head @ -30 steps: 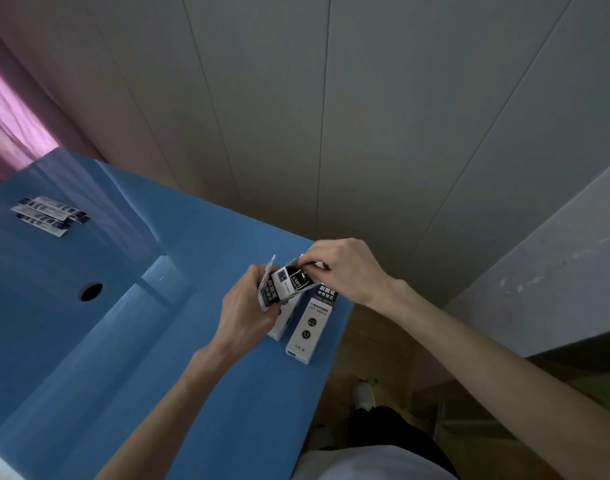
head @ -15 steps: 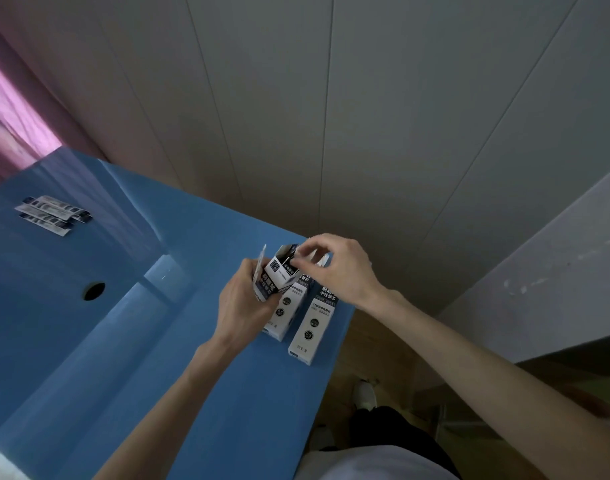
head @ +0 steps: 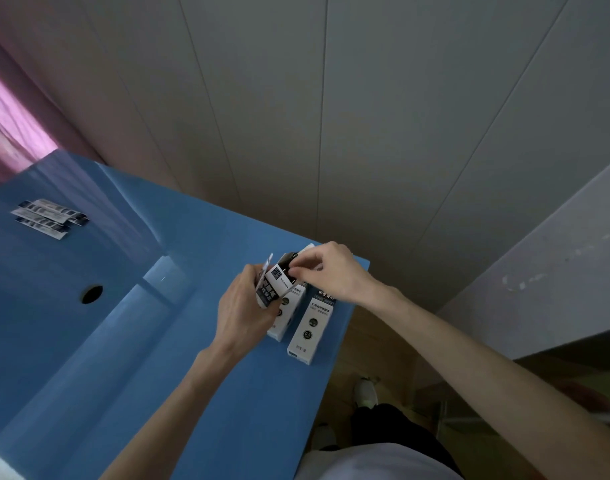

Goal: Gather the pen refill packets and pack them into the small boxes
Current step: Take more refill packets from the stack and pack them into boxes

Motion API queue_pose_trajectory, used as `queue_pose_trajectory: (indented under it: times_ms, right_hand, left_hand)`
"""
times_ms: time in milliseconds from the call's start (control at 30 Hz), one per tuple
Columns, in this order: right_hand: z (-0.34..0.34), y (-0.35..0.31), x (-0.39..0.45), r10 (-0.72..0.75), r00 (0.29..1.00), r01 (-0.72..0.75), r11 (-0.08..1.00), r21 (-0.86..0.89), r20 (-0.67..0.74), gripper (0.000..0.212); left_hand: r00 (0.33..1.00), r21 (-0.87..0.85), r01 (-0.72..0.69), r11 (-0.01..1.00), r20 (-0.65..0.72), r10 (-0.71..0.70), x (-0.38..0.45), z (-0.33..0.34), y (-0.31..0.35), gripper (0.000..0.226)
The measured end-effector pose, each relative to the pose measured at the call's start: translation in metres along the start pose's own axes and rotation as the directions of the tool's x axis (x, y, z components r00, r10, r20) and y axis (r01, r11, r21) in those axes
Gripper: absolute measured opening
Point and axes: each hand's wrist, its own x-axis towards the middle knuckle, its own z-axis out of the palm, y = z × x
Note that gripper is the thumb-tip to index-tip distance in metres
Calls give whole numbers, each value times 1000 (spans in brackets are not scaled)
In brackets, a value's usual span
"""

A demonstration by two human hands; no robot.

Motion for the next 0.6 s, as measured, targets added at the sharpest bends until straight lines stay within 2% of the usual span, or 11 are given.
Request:
queue_pose_trajectory:
  times_ms: [133,333,500,600]
  right_hand:
    - [-9,1,1,-83,968,67,995,-78,-237,14]
    - [-16,-2,10,-191,980,160,919,-361,-52,14]
    - [-15,0,10,-268,963,259,881,-396,33,20]
    - [-11,1,11,-299,954,276,881,-385,0,16]
  left_hand:
    - [1000,-12,-8,1000,-5,8,-1,-1,-2,41]
    - [999,-20,-35,999,10,36,-1,-2,0,43]
    - [999,-62,-32,998,-5,32,-3,-4,-2,40]
    - [999,-68,-42,997,0,42,-2,-4,-2,41]
